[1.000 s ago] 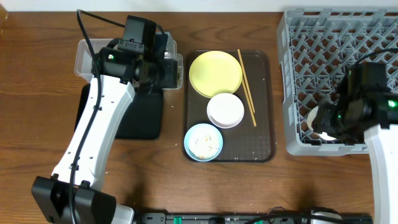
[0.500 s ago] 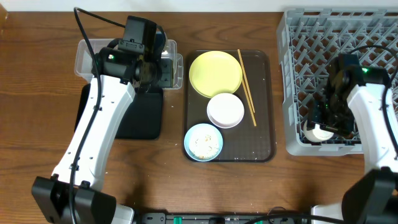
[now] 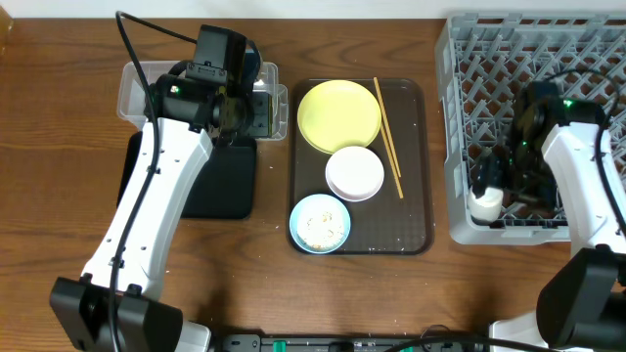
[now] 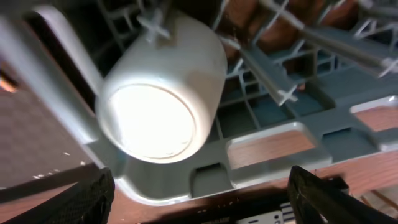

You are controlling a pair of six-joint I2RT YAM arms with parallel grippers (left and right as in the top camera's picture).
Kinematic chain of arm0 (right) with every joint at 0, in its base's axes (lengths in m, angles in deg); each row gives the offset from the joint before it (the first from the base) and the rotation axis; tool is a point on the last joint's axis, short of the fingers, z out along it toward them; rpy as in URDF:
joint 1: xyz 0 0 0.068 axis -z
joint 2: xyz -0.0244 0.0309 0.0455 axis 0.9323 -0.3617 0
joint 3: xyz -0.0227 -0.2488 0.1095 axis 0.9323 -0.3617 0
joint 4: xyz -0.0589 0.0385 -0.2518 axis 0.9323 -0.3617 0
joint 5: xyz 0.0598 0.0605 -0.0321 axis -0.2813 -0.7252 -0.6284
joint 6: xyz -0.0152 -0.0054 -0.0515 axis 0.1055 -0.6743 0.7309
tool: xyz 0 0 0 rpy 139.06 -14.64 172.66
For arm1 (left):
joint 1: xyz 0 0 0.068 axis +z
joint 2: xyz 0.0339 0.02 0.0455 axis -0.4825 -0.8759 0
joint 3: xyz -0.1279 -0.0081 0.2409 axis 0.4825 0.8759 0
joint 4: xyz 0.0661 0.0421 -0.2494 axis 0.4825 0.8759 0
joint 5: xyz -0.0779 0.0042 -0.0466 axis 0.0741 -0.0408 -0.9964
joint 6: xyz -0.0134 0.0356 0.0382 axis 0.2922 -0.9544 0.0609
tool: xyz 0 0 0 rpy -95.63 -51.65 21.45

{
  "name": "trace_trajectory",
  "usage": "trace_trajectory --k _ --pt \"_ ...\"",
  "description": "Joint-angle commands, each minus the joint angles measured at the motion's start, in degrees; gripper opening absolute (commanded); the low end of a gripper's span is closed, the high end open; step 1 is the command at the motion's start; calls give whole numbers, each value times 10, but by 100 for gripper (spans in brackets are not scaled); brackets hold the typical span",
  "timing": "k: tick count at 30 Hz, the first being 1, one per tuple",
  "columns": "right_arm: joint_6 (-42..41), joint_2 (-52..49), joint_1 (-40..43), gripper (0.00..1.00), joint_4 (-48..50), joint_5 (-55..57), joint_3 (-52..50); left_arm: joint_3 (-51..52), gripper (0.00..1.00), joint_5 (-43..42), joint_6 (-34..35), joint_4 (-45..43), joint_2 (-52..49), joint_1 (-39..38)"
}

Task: Sort waste into correct bins and load items into the dishwasher rack
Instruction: 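Place the white cup upright in the dish rack with the right gripper, then reach the right gripper to the pink bowl and grasp its rim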

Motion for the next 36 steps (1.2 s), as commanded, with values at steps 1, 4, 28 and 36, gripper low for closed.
trace_trajectory --k 1,4,28,36 --pt "22 12 4 85 1 -36 59 -3 50 5 -4 3 -2 0" --pt "36 30 -4 82 7 -70 113 -3 50 5 -4 8 -2 -1" --pt "-102 -110 -285 59 277 -115 11 -3 51 5 -3 16 -2 -1" --pt "-126 -192 -297 34 287 -112 11 -3 51 5 -3 16 -3 -1"
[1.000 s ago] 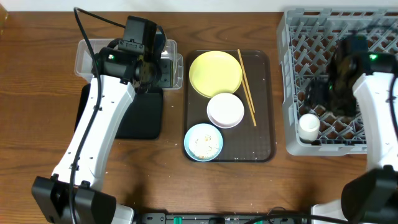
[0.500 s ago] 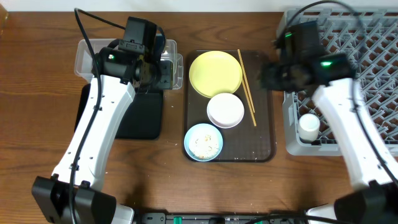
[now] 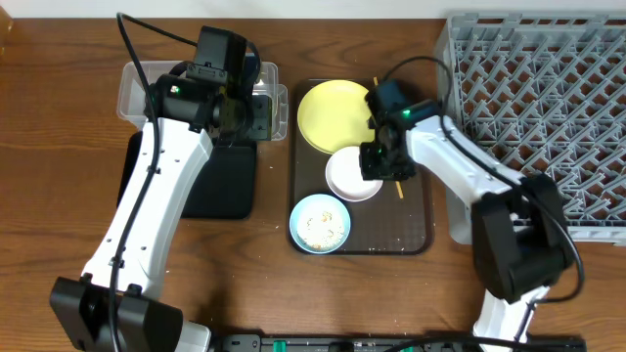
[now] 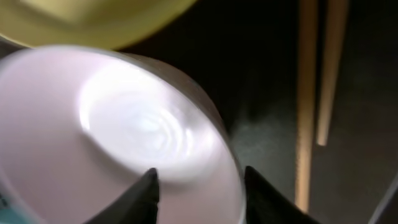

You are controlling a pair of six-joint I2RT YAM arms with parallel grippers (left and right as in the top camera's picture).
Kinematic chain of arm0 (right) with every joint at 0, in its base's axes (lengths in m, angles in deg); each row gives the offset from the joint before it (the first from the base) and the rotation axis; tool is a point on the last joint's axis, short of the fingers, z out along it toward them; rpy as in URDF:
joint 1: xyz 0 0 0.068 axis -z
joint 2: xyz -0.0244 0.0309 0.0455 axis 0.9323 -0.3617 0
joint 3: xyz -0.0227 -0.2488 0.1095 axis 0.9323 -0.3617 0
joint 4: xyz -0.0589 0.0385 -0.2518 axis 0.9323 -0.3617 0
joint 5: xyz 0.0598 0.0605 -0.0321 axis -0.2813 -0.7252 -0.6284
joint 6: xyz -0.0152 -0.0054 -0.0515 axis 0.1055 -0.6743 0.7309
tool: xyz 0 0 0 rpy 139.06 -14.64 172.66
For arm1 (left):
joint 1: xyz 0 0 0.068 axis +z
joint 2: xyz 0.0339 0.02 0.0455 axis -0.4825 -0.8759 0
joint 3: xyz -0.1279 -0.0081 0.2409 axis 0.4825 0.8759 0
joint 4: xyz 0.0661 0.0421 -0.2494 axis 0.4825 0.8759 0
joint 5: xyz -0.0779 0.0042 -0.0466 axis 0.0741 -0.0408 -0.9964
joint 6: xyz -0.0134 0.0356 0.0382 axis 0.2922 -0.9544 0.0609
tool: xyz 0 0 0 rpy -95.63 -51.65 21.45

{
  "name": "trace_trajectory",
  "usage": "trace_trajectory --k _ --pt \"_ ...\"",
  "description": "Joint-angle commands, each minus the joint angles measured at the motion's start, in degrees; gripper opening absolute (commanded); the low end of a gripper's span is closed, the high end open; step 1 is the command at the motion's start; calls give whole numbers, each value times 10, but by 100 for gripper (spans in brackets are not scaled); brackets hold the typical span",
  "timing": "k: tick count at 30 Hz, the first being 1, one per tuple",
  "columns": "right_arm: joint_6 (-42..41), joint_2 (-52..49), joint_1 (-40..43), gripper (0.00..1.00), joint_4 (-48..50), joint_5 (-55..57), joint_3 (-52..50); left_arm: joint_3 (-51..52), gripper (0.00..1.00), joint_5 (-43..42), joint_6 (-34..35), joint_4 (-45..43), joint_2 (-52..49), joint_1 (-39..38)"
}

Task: Sort waste into correct bins and load items into the dishwasher rack
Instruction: 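Reach the right gripper to the pink bowl and grasp its rim, then carry the pink bowl right and set it in the dish rack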

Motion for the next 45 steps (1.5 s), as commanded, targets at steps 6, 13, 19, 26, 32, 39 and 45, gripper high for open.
trace_trajectory --k 6,13,19,26,32,39,45 --pt "-19 -4 5 6 -3 17 -2 -3 52 4 -3 1 -3 -1" --pt "-16 81 48 1 -47 48 18 -3 57 4 -3 1 -3 -1" --pt "-12 216 121 1 -103 172 63 -3 65 3 -3 1 -3 -1" --pt "-3 299 186 1 -60 483 68 -3 84 4 -4 1 -3 -1" --pt "90 233 195 1 103 645 68 -3 87 3 -3 1 -3 -1" --pt "263 112 192 1 374 708 68 -3 89 3 -3 1 -3 -1" --pt "388 12 186 1 564 763 68 -3 91 3 -3 1 -3 -1"
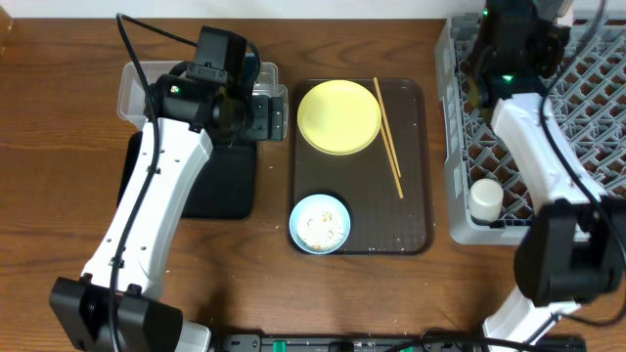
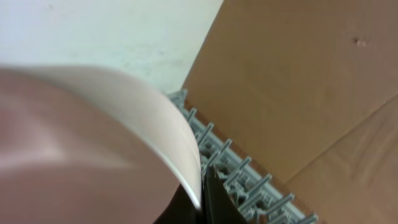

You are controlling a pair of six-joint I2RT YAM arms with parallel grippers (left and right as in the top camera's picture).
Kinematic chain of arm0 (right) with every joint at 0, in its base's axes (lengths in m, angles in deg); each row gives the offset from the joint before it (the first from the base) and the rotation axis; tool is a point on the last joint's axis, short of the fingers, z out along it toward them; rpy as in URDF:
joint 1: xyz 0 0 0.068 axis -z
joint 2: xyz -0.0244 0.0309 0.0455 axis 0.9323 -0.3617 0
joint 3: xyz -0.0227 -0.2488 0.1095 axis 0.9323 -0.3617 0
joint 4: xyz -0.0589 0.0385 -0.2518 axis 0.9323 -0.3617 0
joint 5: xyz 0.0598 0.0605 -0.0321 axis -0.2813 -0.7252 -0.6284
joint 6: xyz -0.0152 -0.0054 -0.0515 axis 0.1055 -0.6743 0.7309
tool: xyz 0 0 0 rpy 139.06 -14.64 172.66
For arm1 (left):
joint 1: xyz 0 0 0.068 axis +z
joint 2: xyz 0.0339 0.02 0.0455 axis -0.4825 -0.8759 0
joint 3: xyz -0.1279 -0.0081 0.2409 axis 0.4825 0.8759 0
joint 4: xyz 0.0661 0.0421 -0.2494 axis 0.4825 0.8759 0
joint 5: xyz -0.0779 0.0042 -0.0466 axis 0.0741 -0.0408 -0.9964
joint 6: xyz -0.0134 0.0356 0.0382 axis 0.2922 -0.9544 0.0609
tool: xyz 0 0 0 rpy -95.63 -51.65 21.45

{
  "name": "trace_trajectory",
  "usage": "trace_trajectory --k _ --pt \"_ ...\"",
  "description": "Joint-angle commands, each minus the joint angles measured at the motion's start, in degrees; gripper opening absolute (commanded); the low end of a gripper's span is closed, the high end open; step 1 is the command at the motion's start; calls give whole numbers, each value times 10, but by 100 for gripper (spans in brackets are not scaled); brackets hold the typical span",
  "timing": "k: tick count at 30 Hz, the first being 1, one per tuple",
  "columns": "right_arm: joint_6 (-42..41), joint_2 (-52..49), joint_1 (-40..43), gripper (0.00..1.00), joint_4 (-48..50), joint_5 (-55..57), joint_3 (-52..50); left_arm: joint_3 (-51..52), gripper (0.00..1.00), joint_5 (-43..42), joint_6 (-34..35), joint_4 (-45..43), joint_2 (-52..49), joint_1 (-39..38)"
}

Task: Sort waste into correct bins and load items into the dishwasher rack
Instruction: 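Carry the pink bowl right and set it in the dish rack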

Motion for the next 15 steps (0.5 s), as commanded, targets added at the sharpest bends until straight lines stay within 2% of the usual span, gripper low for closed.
trace_trajectory --k 1,8,15 --pt "116 -47 -5 1 63 54 2 -4 91 3 -4 2 -3 -1" --pt "191 -123 -14 1 185 44 2 -4 91 3 -4 2 -3 -1" --pt "197 -159 -22 1 236 30 2 -4 91 3 -4 2 -3 -1"
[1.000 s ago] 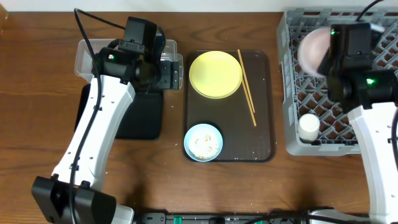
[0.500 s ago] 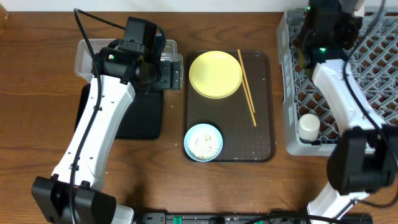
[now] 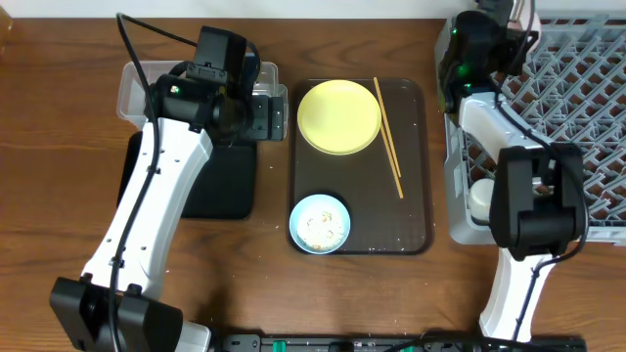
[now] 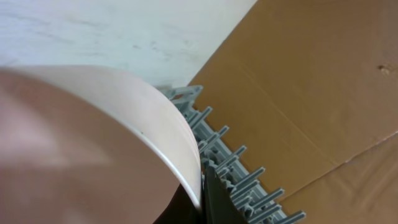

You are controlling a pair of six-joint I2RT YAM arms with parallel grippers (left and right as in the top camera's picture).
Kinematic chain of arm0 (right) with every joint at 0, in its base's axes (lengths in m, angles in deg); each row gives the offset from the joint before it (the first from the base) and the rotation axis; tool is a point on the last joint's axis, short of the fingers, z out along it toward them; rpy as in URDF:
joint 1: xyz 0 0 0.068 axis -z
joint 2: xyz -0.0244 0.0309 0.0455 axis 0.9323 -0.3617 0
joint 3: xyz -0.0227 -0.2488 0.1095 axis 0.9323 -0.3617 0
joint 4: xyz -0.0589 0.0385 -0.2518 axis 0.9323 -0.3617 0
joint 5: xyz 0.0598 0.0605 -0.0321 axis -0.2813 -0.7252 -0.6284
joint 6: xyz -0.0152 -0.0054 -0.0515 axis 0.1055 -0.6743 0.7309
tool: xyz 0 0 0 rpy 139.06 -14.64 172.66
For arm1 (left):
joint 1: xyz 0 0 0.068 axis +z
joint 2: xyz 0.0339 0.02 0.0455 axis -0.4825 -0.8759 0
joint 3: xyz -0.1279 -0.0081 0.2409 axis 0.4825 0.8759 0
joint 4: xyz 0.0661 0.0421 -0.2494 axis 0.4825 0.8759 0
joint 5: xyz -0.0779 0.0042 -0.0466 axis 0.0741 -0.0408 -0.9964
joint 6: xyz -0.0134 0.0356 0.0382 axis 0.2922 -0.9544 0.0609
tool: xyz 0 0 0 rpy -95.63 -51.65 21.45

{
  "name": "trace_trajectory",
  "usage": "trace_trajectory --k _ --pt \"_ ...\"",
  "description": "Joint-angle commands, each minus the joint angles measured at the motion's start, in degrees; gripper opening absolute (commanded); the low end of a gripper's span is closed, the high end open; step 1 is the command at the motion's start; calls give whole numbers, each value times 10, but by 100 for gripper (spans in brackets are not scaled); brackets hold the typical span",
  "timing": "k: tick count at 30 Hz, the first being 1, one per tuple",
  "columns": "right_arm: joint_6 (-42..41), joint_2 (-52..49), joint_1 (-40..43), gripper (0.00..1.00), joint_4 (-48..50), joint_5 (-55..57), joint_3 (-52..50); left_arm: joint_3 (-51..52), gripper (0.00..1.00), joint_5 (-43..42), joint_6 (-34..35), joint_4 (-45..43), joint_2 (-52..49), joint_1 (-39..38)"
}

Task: Sort waste into correct bins and load items into the dishwasher rack
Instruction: 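Carry the pink bowl right and set it in the dish rack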

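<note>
My right gripper (image 4: 204, 186) is shut on the rim of a white bowl (image 4: 93, 143), which is tipped on edge above the grey tines of the dishwasher rack (image 4: 239, 171). From overhead, the right arm (image 3: 479, 44) reaches over the rack's (image 3: 587, 117) far-left corner and hides the bowl. A white cup (image 3: 483, 198) sits in the rack's front-left corner. On the brown tray (image 3: 416, 196) are a yellow plate (image 3: 338, 117), chopsticks (image 3: 388, 137) and a light blue bowl (image 3: 320, 223) with food scraps. My left gripper (image 3: 262, 110) hovers by the bins; its jaws are unclear.
A clear plastic bin (image 3: 137, 93) stands at the far left, and a black bin (image 3: 220, 181) sits in front of it under the left arm. Behind the rack are a cardboard surface (image 4: 323, 93) and a white wall.
The right arm has shifted a little left over the rack's far-left corner, still holding the white bowl on edge. The left arm and the tray items have not moved.
My right gripper was first open down in the rack by the white cup. Then it stood on the tray with its fingers around the white bowl's rim. Later the bowl was off the tray and held over the rack's far end, where it still is.
</note>
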Motion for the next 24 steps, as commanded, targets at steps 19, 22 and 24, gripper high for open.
trace_trajectory --k 19,22,24 --pt "11 -39 -9 1 -5 -18 2 -4 91 3 -3 1 -3 -1" --pt "11 -47 -10 1 -10 -17 2 -4 91 3 -3 1 -3 -1" --pt "11 -48 -14 1 -13 -17 2 -4 91 3 -3 1 -3 -1"
